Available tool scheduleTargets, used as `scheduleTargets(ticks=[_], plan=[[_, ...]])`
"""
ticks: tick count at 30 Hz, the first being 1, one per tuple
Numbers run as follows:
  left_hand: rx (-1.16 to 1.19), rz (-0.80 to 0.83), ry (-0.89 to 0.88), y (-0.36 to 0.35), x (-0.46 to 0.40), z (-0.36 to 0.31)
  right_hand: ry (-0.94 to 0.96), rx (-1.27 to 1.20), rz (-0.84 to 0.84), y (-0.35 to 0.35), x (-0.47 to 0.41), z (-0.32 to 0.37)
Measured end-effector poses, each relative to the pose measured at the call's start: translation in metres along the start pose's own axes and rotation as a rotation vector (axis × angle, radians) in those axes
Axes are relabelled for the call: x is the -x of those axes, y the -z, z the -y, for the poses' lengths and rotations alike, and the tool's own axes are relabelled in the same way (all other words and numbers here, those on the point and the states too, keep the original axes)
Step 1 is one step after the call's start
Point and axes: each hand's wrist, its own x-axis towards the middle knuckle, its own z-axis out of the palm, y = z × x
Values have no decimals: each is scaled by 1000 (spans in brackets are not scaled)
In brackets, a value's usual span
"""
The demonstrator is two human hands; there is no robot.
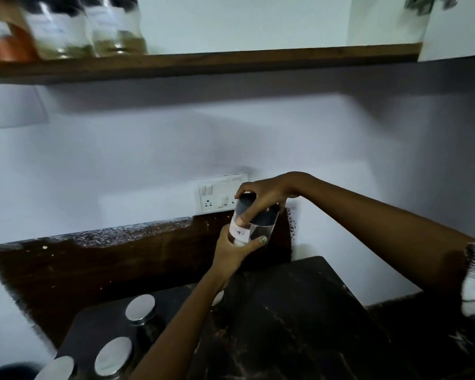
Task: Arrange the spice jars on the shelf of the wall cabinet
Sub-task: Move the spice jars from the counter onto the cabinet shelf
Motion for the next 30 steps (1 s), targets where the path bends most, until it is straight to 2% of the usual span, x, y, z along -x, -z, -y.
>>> scheduleTargets(ticks=[4, 9, 12, 17, 25, 30], plan=[[27, 5, -57, 13, -2, -11, 68, 50, -100, 7, -3, 16], [-46, 123, -120, 29, -3, -19, 160, 25, -44, 23, 6, 26], [-51, 55, -167, 31, -4, -26, 210, -18, -60, 26, 5, 32], [-25, -122, -195, 32, -9, -42, 181, -63, -211, 34, 4, 40], [-114, -89, -274, 42, -8, -62, 300, -98, -324, 50, 15, 43], [-51, -190, -394, 54, -13, -94, 413, -336, -474, 50, 19, 49]])
